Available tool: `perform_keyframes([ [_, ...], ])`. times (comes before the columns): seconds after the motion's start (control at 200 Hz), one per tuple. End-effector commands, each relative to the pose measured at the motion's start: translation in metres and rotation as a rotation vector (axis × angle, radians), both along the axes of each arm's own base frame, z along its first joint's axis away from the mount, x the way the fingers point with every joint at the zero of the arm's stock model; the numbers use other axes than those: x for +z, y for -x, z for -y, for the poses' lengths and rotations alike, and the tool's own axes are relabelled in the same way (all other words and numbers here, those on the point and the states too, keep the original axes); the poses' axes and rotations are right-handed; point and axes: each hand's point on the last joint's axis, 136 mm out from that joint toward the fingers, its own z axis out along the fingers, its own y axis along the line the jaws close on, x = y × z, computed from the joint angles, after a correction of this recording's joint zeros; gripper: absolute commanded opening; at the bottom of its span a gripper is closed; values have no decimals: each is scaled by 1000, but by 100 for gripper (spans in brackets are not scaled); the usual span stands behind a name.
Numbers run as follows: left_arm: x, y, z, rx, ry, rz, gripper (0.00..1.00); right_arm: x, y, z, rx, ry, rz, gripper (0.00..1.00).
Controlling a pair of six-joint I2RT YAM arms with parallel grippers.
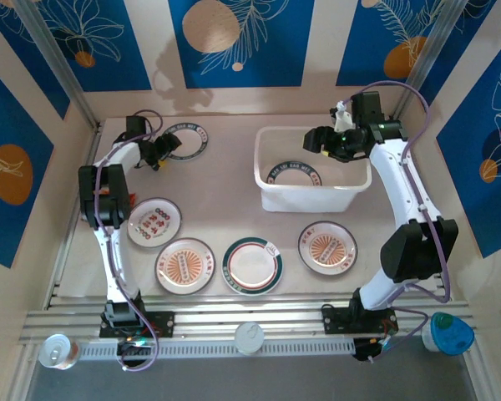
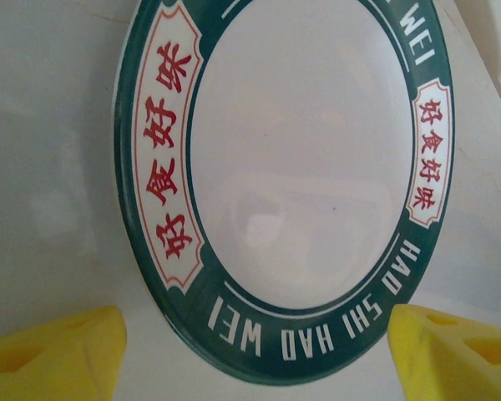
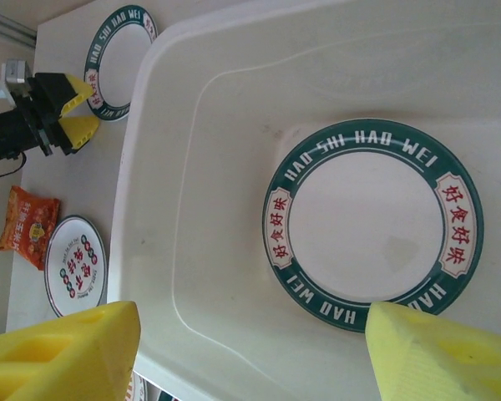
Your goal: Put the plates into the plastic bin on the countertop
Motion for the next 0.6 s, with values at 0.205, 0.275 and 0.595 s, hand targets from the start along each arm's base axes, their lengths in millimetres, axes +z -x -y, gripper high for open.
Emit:
perform_keyframes([
  [0.205,-3,-23,-1,36,80,40,67,-6,-2,-11,21,23,-32,71],
  [0.275,-5,-25,-2,51,90,39,64,-8,-2,-12,23,24,-37,71],
  [0.595,-18,-26,-5,111,113,26,32,-10,2,-26,49,14,-35,67],
])
